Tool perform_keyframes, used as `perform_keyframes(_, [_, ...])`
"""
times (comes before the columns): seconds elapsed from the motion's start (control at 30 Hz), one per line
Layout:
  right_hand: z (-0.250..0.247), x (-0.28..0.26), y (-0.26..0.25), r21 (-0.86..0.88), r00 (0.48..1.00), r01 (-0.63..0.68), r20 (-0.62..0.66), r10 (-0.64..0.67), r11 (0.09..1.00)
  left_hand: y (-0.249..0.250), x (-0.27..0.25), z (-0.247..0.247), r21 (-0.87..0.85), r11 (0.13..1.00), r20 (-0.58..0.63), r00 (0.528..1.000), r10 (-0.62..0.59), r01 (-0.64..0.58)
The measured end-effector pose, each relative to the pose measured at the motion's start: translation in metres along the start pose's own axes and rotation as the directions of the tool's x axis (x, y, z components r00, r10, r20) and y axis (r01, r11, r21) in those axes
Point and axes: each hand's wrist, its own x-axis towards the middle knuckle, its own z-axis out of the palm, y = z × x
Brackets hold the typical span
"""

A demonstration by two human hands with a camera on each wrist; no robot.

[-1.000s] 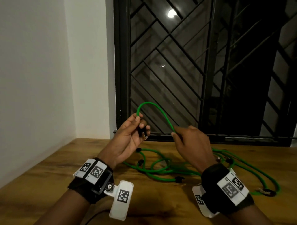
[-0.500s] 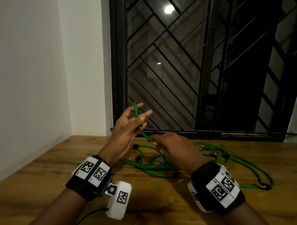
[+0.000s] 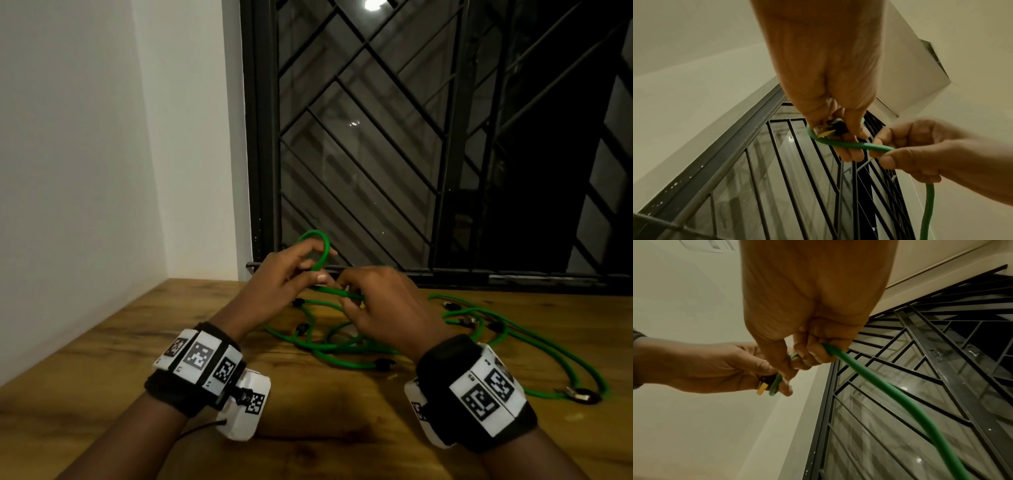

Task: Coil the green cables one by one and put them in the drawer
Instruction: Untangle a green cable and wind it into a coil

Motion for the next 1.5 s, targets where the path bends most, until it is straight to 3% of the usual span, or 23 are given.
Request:
perform_keyframes(0.23, [-0.012,-0.003,0.013,-0.065,0.979,0.05,-0.194,-0.062,0.997,-0.01,0.005,-0.006,0.221,0.969,0.076,0.992,0.096,-0.11])
perform_keyframes(0.43, [-0.004,-0.005,0.014,-0.1,0.943,0.073,-0.318,-0.102,0.992,-0.005,0.002,-0.004,0.239,0.963,0.156,0.984,0.086,-0.122])
perform_keyframes(0.6, [-0.005,-0.005,0.016,-0.121,0.931,0.111,-0.335,-0.146,0.986,-0.003,0.001,-0.002,0.309,0.939,0.116,0.986,0.118,-0.148])
perform_keyframes(0.77, [-0.002,-0.005,0.023,-0.086,0.936,0.089,-0.334,-0.113,0.992,-0.002,-0.001,-0.004,0.512,0.847,-0.011,0.985,0.171,-0.141])
perform_keyframes(0.83, [-0.003,-0.005,0.025,-0.103,0.927,0.065,-0.363,-0.098,0.993,0.001,-0.002,-0.005,0.438,0.89,-0.059,0.984,0.166,-0.124])
perform_keyframes(0.9, [-0.003,-0.005,0.027,-0.135,0.914,0.053,-0.391,-0.103,0.989,0.005,-0.001,-0.001,0.146,0.988,-0.088,0.995,0.056,-0.043])
perform_keyframes(0.93, [-0.003,-0.004,0.028,-0.143,0.91,0.05,-0.402,-0.105,0.988,0.009,-0.001,0.001,-0.059,0.998,-0.067,0.997,-0.042,0.039])
perform_keyframes(0.97, [-0.002,-0.003,0.029,-0.143,0.905,0.051,-0.412,-0.106,0.988,0.012,-0.001,0.002,-0.259,0.956,-0.014,0.989,-0.145,0.136])
perform_keyframes(1.03, [0.0,-0.003,0.03,-0.126,0.902,0.049,-0.419,-0.098,0.991,0.014,-0.002,0.003,-0.55,0.776,0.133,0.95,-0.283,0.308])
perform_keyframes(1.13, [-0.001,-0.003,0.03,-0.121,0.9,0.033,-0.429,-0.082,0.992,0.013,-0.001,-0.001,-0.737,0.534,0.281,0.907,-0.314,0.414])
perform_keyframes(1.33, [-0.001,-0.003,0.029,-0.111,0.902,-0.004,-0.43,-0.045,0.994,0.013,-0.003,-0.003,-0.89,0.251,0.324,0.916,-0.237,0.38])
perform_keyframes(1.4, [0.0,-0.003,0.031,-0.077,0.905,-0.027,-0.425,-0.009,0.997,0.013,-0.003,-0.005,-0.923,0.194,0.284,0.93,-0.233,0.331])
perform_keyframes(1.5, [0.0,-0.002,0.031,-0.036,0.906,-0.049,-0.422,0.029,0.998,0.016,-0.003,-0.008,-0.948,0.175,0.223,0.949,-0.224,0.264])
